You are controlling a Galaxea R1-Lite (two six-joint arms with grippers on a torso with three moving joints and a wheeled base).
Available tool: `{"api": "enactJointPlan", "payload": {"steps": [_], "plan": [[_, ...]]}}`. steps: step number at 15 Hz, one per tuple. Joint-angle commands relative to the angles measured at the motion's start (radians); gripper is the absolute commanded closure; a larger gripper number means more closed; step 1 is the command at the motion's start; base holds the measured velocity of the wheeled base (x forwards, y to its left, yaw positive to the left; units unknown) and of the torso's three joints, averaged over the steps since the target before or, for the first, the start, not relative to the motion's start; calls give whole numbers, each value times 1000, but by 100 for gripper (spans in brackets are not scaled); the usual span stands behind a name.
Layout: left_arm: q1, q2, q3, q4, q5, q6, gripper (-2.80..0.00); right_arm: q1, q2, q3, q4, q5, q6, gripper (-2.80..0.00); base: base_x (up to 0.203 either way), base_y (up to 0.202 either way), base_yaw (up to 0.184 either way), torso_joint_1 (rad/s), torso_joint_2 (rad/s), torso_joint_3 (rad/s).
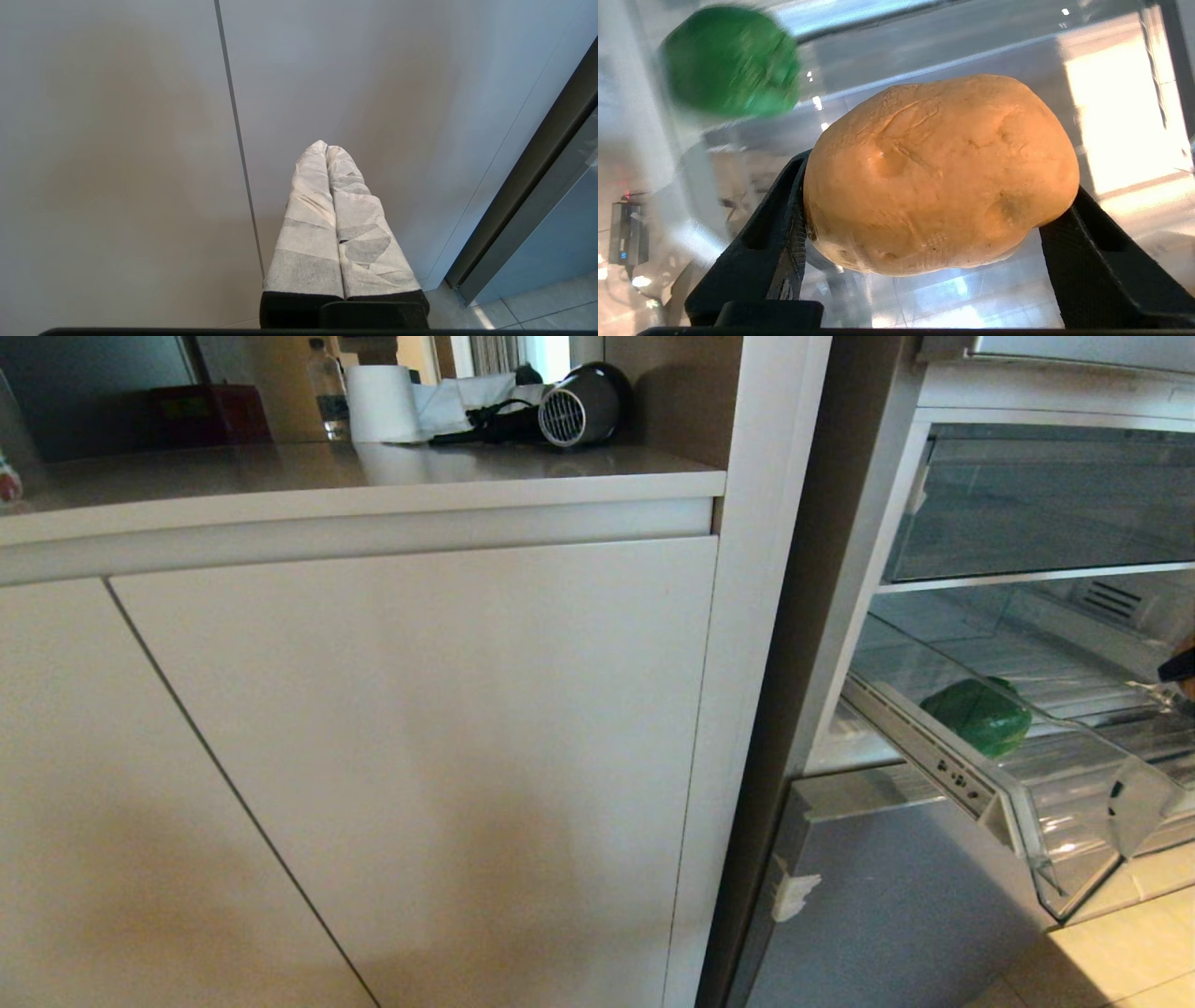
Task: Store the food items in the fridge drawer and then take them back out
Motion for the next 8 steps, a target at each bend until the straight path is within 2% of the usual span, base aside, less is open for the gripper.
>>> {"api": "enactJointPlan", "payload": {"steps": [1,6,8], "plan": [[0,1,11,-1,0,0,0,0,-139,71,4,1,-2,0,0,0,0,0,0,0],[0,1,11,-1,0,0,0,-2,-372,246,-4,-1,-1,0,0,0,0,0,0,0],[0,1,11,-1,0,0,0,-2,-462,353,-55,1,-1,0,0,0,0,0,0,0]]}}
